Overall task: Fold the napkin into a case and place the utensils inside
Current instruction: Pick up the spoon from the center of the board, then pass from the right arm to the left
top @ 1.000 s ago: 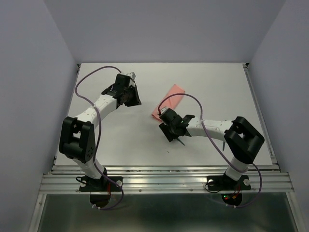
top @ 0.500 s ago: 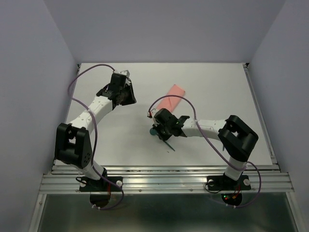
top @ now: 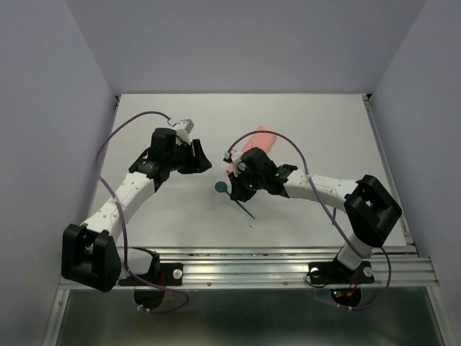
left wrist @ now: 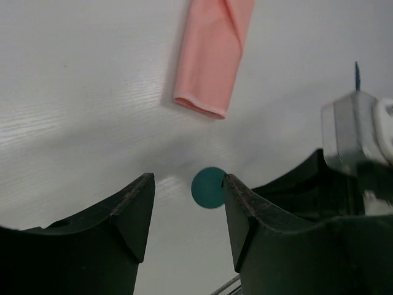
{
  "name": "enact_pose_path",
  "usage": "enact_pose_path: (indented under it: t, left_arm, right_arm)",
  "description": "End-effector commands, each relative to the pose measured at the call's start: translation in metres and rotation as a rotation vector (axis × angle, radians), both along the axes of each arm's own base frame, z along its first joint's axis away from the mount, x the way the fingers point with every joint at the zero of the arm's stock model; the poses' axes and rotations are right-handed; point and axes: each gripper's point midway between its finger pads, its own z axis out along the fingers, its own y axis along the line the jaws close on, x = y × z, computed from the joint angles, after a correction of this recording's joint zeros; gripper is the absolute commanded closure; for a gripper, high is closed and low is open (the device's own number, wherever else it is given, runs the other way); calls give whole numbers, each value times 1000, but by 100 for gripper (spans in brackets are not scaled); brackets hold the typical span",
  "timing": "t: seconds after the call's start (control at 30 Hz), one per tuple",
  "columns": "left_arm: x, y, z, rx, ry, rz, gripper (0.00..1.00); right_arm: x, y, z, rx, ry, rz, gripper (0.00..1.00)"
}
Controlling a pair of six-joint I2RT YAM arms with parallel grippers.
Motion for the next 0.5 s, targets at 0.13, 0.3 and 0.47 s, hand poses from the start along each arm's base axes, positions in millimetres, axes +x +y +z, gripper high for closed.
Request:
enact_pose_path:
  t: [0.13, 0.3, 0.47]
  left_arm:
    - [-1, -21, 70, -203, -242, -67, 37]
    - [-20, -31, 79, -521, -170, -138, 34]
    - [-16, -34, 83, -594, -138, -117, 32]
  right_arm:
    - [15, 11, 84, 371, 234, 33, 99]
    - [22, 16, 118, 498, 281, 57, 99]
    - [29, 25, 125, 527, 282, 70, 99]
